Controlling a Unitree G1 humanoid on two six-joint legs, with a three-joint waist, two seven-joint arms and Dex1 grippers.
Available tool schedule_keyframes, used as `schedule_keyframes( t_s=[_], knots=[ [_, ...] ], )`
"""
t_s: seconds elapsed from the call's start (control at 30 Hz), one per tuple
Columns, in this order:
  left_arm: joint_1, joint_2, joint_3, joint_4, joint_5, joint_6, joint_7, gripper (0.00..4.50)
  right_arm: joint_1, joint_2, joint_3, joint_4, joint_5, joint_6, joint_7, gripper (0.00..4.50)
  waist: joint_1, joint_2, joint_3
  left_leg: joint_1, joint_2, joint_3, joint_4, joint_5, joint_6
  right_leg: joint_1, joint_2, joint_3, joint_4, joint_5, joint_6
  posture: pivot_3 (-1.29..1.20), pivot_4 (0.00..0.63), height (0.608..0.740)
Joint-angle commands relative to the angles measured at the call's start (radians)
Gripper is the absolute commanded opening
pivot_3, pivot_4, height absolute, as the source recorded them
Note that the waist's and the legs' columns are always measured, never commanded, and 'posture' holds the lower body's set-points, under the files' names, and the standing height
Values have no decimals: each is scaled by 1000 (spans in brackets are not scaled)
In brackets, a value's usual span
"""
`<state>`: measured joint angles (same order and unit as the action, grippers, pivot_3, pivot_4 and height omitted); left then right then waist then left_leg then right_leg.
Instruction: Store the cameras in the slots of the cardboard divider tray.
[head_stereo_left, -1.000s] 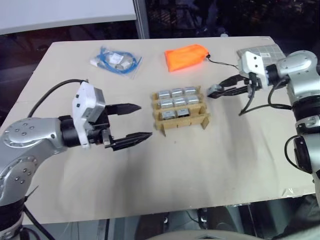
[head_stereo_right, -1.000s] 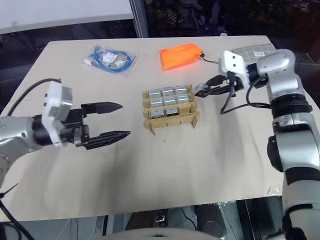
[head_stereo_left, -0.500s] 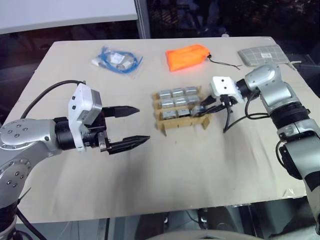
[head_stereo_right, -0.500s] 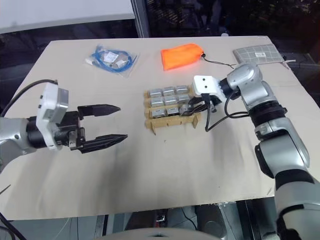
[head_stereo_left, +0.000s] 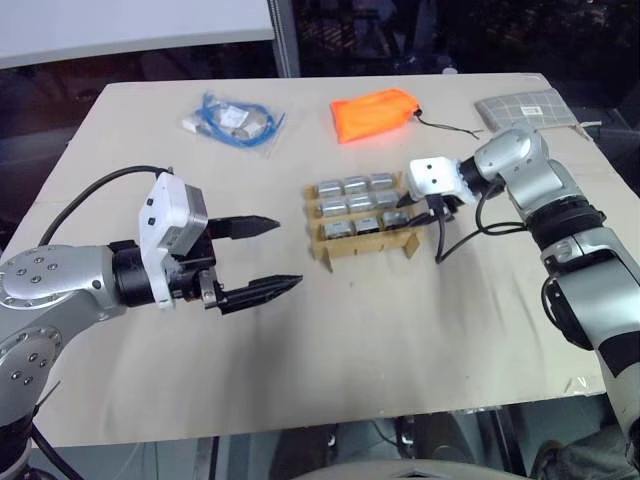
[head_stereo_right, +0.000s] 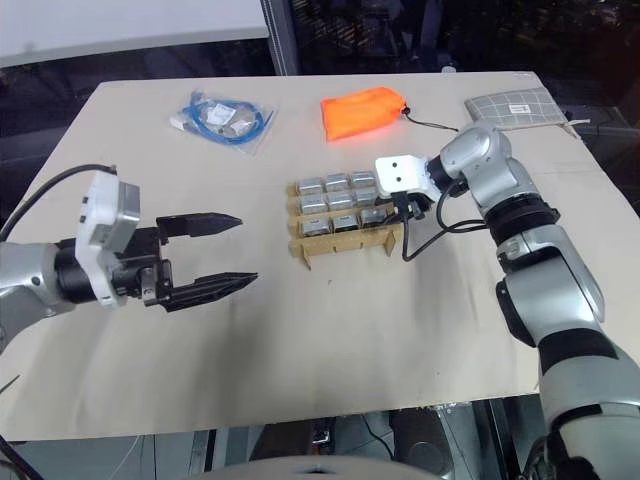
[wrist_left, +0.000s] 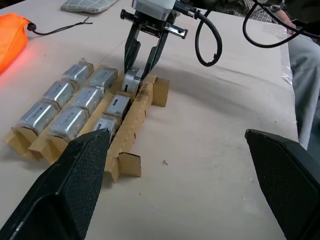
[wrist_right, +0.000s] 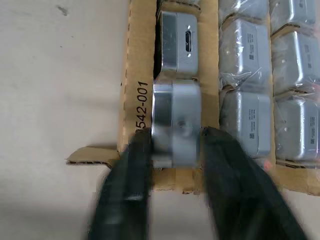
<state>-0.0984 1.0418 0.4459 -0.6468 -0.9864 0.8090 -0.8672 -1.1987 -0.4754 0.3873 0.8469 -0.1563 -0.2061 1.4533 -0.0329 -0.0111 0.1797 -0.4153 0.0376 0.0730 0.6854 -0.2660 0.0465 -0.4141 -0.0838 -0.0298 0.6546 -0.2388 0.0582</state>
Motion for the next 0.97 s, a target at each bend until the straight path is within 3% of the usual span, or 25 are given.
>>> schedule_keyframes(
  t_s=[0.03, 0.07, 0.2, 0.3, 0.43, 0.57, 0.77, 0.97],
  knots=[
    [1, 0, 37, -16, -19, -10, 2, 4500, -29, 2, -52, -4, 26, 9, -40, 3632, -1, 0, 0, 0, 0, 0, 0, 0, 0, 0, 0, 0, 0, 0, 0, 0, 150, 740],
    [4, -1, 37, -16, -17, -11, 1, 4500, -29, -8, -64, -10, 36, 12, -37, 4097, -2, 0, 0, 0, 0, 0, 0, 0, 0, 0, 0, 0, 0, 0, 0, 0, 150, 740],
    [12, -29, 24, -13, 5, -29, 20, 4500, 9, -57, -133, -85, 122, 87, 15, 4097, 2, 0, 0, 0, 0, 0, 0, 0, 0, 0, 0, 0, 0, 0, 0, 0, 150, 740],
    [37, -110, -2, -31, 32, -67, 80, 4500, 121, -104, -231, -251, 267, 241, 54, 4097, 5, 0, 0, 0, 0, 0, 0, 0, 0, 0, -1, 0, -1, 0, 0, 0, 150, 740],
    [189, -188, 12, -64, 101, -118, 87, 4500, 379, -212, -379, -553, 441, 481, 27, 4097, 22, -1, 0, -1, 1, -1, -2, 0, 0, 1, -1, -1, -3, 0, 0, 0, 150, 740],
    [404, -297, 42, -88, 197, -229, 75, 4500, 744, -297, -514, -785, 496, 529, -66, 4097, 25, 0, -1, 0, 0, 0, -3, 0, 1, 2, -2, -1, -5, 0, 0, 0, 150, 740],
    [532, -439, 1, 46, 404, -460, 84, 4500, 1164, -202, -662, -975, 573, 511, -239, 4097, 27, -1, -3, 1, 0, 0, -4, 0, 1, 3, 0, -1, -7, 0, 0, 0, 150, 740],
    [539, -499, -47, 150, 484, -569, 78, 4500, 1327, -112, -680, -983, 558, 397, -345, 4097, 22, -1, -7, 3, 2, 1, 1, -2, 5, 5, 2, 1, -5, -1, -5, 0, 150, 740]
  ],
)
